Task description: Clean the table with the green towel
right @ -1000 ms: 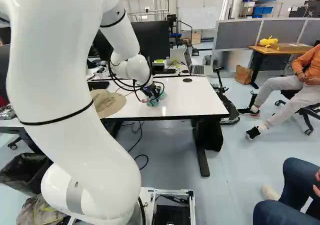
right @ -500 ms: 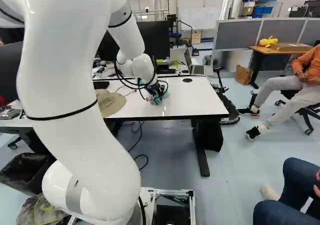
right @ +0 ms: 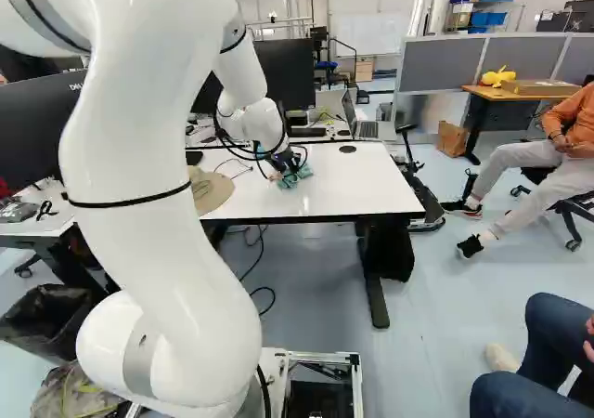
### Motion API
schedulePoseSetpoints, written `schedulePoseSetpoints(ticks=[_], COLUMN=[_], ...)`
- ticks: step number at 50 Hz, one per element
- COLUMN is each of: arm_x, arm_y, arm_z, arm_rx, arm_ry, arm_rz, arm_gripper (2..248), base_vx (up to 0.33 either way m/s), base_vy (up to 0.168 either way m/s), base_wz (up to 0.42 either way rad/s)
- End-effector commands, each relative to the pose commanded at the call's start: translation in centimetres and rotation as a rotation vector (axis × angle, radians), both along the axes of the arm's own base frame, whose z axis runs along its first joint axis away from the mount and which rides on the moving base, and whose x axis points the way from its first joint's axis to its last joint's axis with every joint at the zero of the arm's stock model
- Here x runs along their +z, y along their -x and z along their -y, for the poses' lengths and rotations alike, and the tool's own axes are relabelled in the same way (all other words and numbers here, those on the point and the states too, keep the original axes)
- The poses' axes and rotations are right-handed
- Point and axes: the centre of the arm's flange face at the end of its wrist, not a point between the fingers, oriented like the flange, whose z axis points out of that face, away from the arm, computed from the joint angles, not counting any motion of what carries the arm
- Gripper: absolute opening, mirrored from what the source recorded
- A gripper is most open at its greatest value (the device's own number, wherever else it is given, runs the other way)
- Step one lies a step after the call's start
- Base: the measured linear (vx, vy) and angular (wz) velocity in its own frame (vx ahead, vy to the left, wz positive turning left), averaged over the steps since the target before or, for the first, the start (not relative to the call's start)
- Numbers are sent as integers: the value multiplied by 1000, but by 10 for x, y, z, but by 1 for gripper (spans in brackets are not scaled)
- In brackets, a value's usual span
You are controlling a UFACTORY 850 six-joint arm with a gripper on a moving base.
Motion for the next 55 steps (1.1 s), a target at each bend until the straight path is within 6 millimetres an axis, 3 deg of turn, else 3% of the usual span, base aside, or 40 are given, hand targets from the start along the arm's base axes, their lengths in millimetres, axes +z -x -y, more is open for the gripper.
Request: schedulePoseSetpoints(ticks=[18, 32, 55], arm_x=[0, 1, 1], arm_y=[-1, 17, 54], arm_z=[-31, -47, -35], arm_rx=[58, 88, 67], arm_ry=[0, 0, 0], arm_rz=[0, -8, -22], arm_gripper=[51, 51, 51], base_vx=[0, 0, 0], base_vy=[0, 0, 0], base_wz=[0, 0, 0])
